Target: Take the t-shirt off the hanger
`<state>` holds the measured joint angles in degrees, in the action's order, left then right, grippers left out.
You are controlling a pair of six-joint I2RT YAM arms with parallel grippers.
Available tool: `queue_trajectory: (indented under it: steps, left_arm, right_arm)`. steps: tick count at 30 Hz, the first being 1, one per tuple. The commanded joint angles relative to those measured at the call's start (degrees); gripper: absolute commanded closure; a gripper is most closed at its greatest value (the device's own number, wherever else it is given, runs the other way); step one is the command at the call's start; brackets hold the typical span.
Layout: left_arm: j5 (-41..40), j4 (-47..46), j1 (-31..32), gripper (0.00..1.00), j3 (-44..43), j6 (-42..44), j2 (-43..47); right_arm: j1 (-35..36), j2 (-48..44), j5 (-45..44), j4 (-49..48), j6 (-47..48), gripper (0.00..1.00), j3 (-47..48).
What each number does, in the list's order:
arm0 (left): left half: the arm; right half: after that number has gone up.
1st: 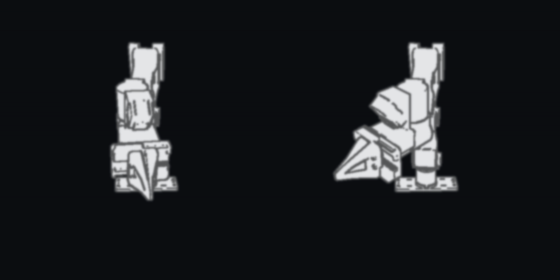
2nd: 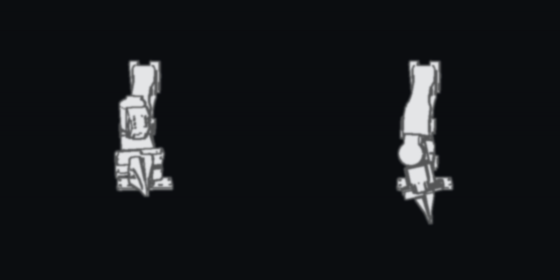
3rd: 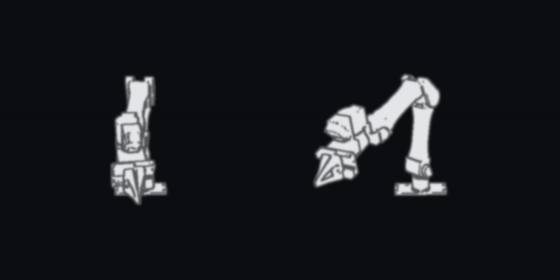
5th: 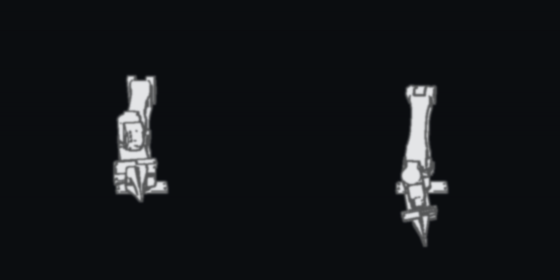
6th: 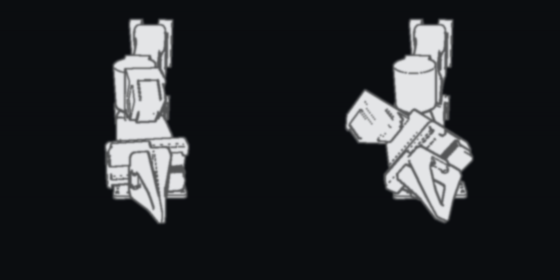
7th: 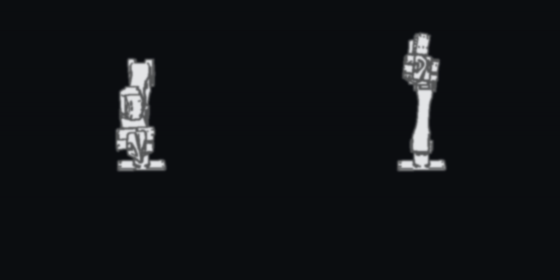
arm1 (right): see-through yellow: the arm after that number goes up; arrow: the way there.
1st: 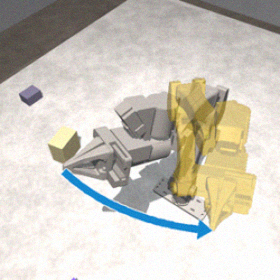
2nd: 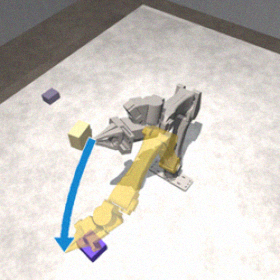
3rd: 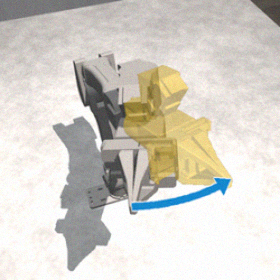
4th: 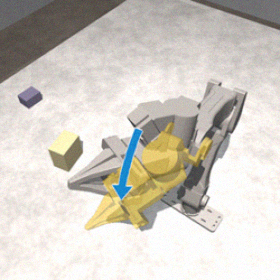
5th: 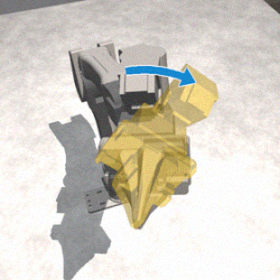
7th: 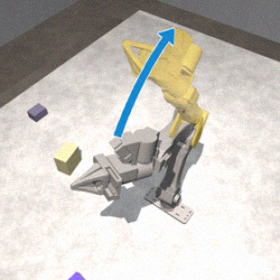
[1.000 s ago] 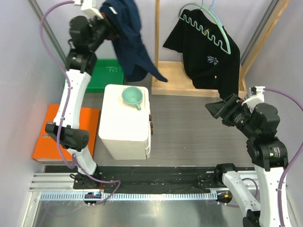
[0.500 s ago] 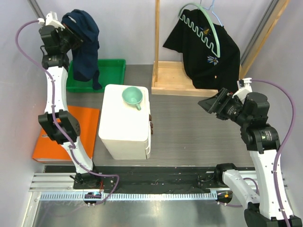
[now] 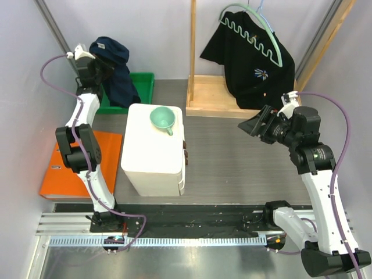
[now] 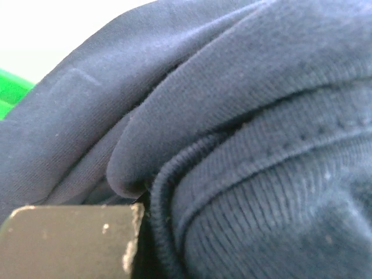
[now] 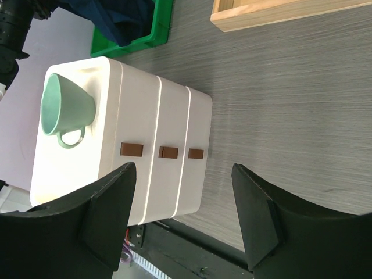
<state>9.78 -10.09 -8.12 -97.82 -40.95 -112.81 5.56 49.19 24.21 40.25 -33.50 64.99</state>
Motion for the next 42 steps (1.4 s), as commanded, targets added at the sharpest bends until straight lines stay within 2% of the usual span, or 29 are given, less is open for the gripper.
queue_trajectory:
  steps: [1, 4, 7, 10, 17, 22, 23, 24, 25, 27, 29, 30, 31, 32, 33, 36, 38, 41, 42]
  left_arm:
    - [-11.34, -8.91, 2.14, 1.0, -0.36, 3.06, 2.15]
    - [-12.86, -14.41, 3.63, 1.0, 4.11, 4.81, 3.65]
    - [-15.4, -12.68, 6.97, 1.0, 3.78, 12.81, 4.62]
    - [-18.55, -9.09, 7.59, 1.0, 1.94, 15.28, 3.83]
    - [-34.01, -5.82, 10.14, 1.0, 5.53, 12.22, 2.16]
    - [-39.3, -4.77, 9.97, 1.0, 7.12, 6.95, -1.43]
    - [-39.83, -2.77, 9.44, 1.0, 6.33, 2.58, -2.4]
    - [-39.32, -0.57, 8.74, 1.0, 4.15, -0.5, -3.54]
    - [-38.7, 5.72, 8.39, 1.0, 2.65, -4.1, -5.73]
    - [-36.77, 11.82, 4.53, 1.0, -1.91, -14.62, -7.94]
    - [-34.92, 19.37, 3.55, 1.0, -6.3, -16.79, -11.53]
    - [-35.53, 23.67, 3.64, 1.0, -13.2, -18.8, -13.38]
    - [-35.27, 31.98, 3.46, 1.0, -17.27, -20.9, -15.4]
    - [-34.23, 37.11, 2.33, 1.0, -21.58, -22.84, -20.2]
    - [-32.13, 40.46, 1.62, 1.0, -29.28, -27.04, -22.6]
    - [-22.99, 50.23, -0.84, 1.0, -41.35, -31.11, -30.87]
    - [-16.85, 51.31, -2.24, 1.0, -42.54, -33.05, -32.03]
    - [-15.94, 46.15, -2.34, 0.99, -31.95, -33.32, -26.34]
    - [-16.46, 40.55, -2.25, 0.99, -23.73, -33.58, -21.53]
  right_arm:
    - [0.5, 0.82, 1.02, -3.42, 1.68, 0.28, -0.13]
    - [0.5, 1.43, 1.28, -4.56, 1.5, 0.28, -1.44]
    - [0.5, 1.96, 2.16, -5.53, 1.07, 0.28, -2.06]
    - [0.41, 1.96, 2.16, -5.71, 1.15, 0.28, -2.24]
    - [0.5, 1.96, 2.34, -5.97, 1.33, 0.28, -3.64]
    - [0.59, 2.23, 2.34, -6.32, 1.33, 0.28, -3.56]
    - [0.59, 2.23, 2.42, -6.32, 1.41, 0.28, -3.73]
    - [0.59, 2.4, 2.34, -6.32, 1.33, 0.28, -3.64]
    - [0.5, 2.4, 2.34, -6.24, 1.41, 0.28, -3.82]
    - [0.5, 2.4, 2.16, -6.32, 1.59, 0.28, -4.08]
    - [0.5, 2.58, 2.16, -6.41, 1.5, 0.28, -4.35]
    - [0.59, 2.49, 2.07, -6.41, 1.5, 0.28, -4.26]
    - [0.59, 2.75, 2.25, -6.5, 1.5, 0.28, -4.35]
    - [0.59, 2.93, 2.34, -6.5, 1.5, 0.28, -4.26]
    - [0.59, 2.84, 2.42, -6.67, 1.42, 0.28, -4.26]
    - [0.59, 2.41, 2.34, -6.68, 1.42, 0.28, -4.35]
    - [0.59, 1.88, 2.51, -6.59, 1.42, 0.28, -4.52]
    - [0.5, 1.26, 2.6, -6.59, 1.24, 0.28, -4.87]
    - [0.59, 1.26, 2.77, -6.5, 1.24, 0.28, -4.96]
